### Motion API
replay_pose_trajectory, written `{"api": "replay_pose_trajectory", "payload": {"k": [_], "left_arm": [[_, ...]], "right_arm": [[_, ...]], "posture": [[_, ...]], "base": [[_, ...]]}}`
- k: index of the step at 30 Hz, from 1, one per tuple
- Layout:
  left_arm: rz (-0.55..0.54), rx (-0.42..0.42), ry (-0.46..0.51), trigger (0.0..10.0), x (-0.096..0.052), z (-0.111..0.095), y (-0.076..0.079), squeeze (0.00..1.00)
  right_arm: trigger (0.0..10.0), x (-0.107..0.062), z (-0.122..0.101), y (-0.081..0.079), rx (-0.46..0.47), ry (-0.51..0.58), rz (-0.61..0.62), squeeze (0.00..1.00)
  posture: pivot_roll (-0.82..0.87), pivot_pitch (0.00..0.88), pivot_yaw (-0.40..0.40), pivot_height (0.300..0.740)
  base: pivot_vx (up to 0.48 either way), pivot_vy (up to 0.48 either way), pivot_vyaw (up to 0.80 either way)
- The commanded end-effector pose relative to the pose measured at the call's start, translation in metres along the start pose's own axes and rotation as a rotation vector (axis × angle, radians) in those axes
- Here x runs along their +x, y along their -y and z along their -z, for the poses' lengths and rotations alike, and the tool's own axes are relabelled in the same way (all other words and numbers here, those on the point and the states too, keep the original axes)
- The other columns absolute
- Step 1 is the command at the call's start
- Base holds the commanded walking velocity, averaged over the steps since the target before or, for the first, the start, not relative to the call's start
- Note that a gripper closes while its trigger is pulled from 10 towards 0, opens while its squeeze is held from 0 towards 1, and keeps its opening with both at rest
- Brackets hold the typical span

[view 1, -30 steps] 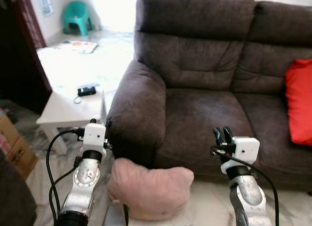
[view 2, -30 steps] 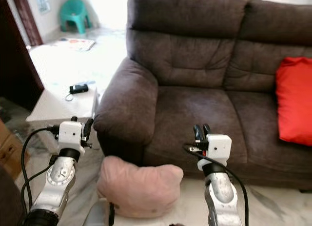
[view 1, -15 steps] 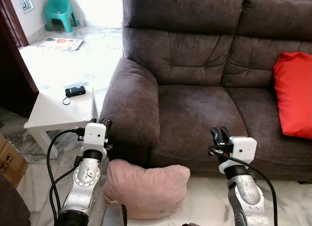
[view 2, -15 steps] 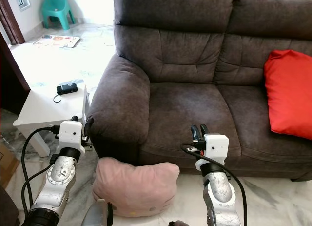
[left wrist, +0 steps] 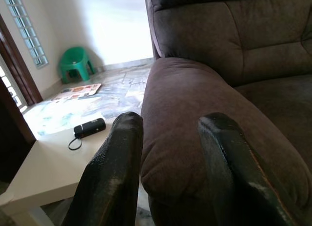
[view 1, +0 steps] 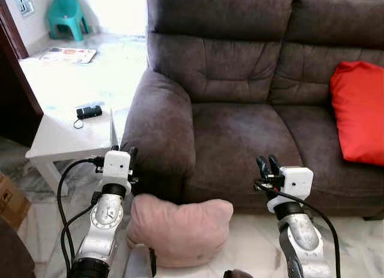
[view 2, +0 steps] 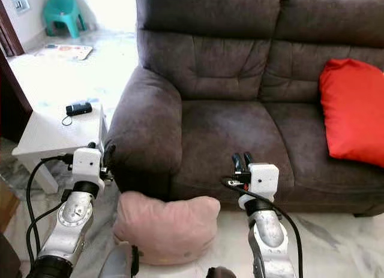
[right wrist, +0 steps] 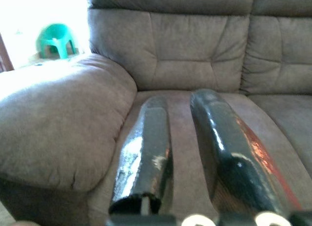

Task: Move the pillow to the sofa from floor

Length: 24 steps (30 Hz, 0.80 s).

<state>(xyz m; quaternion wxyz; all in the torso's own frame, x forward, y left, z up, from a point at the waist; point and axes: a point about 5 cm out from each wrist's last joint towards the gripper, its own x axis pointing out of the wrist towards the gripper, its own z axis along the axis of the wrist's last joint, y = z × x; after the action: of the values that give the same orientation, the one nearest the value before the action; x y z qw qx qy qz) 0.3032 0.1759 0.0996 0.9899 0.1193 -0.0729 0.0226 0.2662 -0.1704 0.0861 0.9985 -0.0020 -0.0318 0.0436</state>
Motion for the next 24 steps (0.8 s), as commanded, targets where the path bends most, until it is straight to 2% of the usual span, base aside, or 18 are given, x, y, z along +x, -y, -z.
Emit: {"api": "replay_pose_trajectory", "payload": {"k": [1,24], "left_arm": [[0.000,-0.009,0.013,10.0,0.0035,-0.0058,0.0021,0.00],[0.014,-0.008,0.008,10.0,0.0050,-0.0057,0.0033,0.00]], "right_arm": [[10.0,0.0014,-0.0059,-0.0004,-0.006,0.031,-0.010,0.00],[10.0,0.0025,-0.0075,-0.0038,0.004,0.037,-0.018,0.00]], "posture": [[0.03,0.000,-0.071,0.599],[0.03,0.000,-0.062,0.599]], "base": [[0.000,0.000,0.00],[0.000,0.000,0.00]]}}
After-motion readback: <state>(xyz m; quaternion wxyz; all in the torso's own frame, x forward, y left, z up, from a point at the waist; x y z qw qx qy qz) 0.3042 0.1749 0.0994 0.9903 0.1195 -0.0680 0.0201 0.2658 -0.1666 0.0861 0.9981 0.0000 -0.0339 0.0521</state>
